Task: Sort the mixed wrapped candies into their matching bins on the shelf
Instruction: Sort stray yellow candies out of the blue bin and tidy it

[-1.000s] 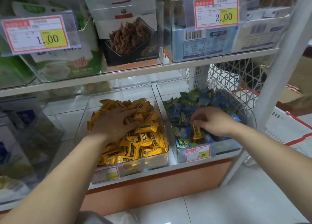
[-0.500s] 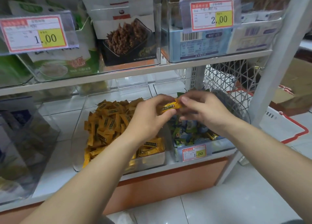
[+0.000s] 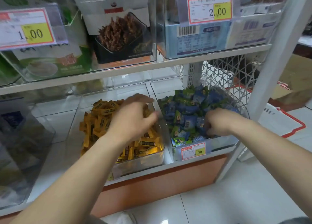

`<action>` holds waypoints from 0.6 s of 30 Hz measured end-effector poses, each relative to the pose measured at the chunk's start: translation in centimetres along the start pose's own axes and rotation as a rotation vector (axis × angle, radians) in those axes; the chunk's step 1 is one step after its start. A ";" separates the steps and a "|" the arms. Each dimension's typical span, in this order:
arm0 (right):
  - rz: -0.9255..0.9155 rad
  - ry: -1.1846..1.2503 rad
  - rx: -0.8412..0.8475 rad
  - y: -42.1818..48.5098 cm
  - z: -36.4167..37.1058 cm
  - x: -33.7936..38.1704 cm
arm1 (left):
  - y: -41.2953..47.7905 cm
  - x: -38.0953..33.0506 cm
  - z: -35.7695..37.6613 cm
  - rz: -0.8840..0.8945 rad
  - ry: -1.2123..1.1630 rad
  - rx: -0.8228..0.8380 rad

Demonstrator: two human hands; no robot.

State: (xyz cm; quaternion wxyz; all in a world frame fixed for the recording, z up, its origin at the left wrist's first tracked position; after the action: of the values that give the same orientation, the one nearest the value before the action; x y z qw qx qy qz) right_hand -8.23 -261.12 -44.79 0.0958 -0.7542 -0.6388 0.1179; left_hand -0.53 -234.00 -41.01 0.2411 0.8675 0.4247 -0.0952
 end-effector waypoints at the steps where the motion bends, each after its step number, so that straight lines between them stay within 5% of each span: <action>1: -0.001 -0.009 0.024 0.1 0.3 0.1 | -0.2 -1.4 0.4 0.073 -0.003 0.033; 5: 0.028 0.002 0.040 0.5 0.8 0.2 | -0.7 -4.9 3.0 0.330 0.126 0.142; 11: 0.024 0.031 0.085 1.0 1.2 0.4 | -0.7 -5.1 5.5 0.424 0.310 0.187; 18: -0.007 0.195 0.118 1.0 1.5 0.0 | -0.5 -4.5 5.5 0.391 0.230 0.224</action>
State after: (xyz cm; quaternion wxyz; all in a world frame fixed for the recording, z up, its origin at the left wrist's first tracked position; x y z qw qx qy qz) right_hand -7.80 -261.33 -46.53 0.2022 -0.7529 -0.6211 0.0810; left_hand -3.50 -239.61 -44.28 0.1076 0.9594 0.2605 0.0061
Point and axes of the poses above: each hand's wrist, its own y-axis towards the middle knuckle, its own z-axis out of the palm, x = y × z, the point moved 2 cm from there along y, towards the middle knuckle, and after that the axes turned 1 degree about -z, right-handed, at the moved point
